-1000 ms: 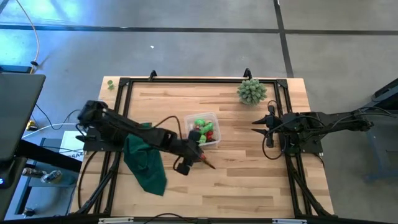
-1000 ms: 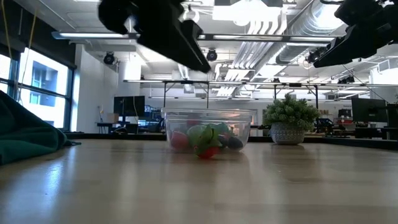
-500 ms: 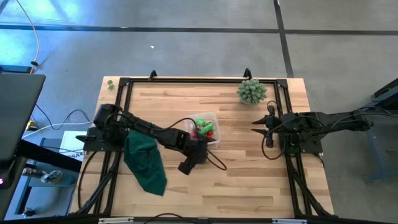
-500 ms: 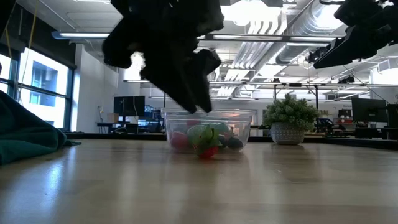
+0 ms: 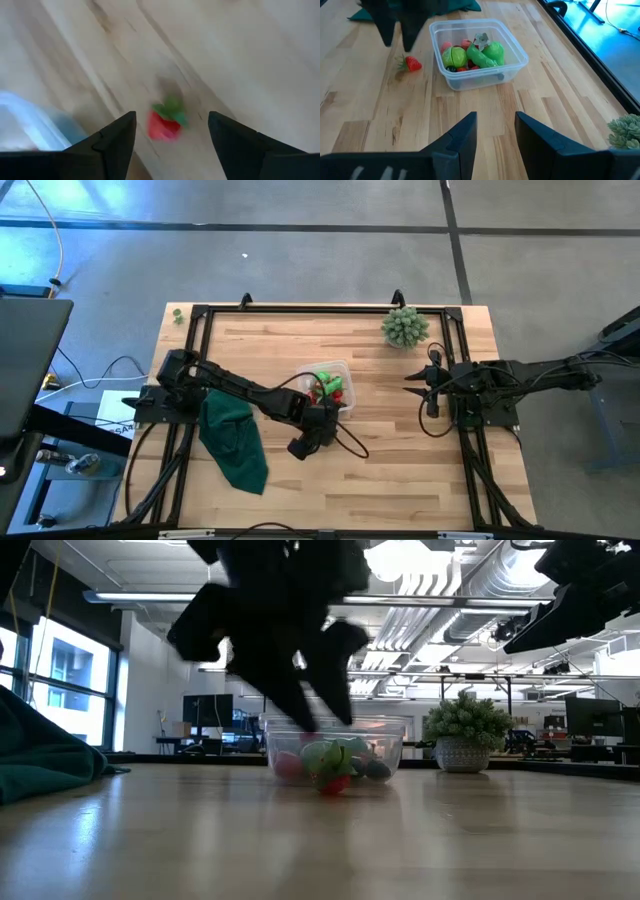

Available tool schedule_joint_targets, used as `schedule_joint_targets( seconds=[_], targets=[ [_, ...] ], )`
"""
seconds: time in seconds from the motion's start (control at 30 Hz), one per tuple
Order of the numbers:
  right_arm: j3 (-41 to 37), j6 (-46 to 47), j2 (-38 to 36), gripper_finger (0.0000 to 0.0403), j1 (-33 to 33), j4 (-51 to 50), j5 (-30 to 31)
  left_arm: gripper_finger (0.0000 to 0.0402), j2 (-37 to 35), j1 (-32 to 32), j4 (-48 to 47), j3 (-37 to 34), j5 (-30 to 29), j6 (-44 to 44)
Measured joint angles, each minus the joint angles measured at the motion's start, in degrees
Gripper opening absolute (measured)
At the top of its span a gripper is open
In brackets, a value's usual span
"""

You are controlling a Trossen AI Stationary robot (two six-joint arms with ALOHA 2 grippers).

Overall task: Pick and placing Produce into tupperware
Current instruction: Put the strawberry into the transparent bin

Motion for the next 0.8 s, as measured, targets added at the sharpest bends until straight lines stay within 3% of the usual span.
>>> schedule_joint_targets(
  seconds=[0.17, 0.8],
  targets=[
    [0.0, 0.0, 0.0, 0.0123, 0.0, 0.0, 0.0, 0.0240, 2.7, 0.0, -0.9, 0.4, 1.9, -0.1],
    [0.0, 0.0, 0.0, 0.0123, 0.0, 0.2, 0.0, 0.0242, 6.0, 0.1, 0.5, 1.9, -0.7, 4.4]
  ],
)
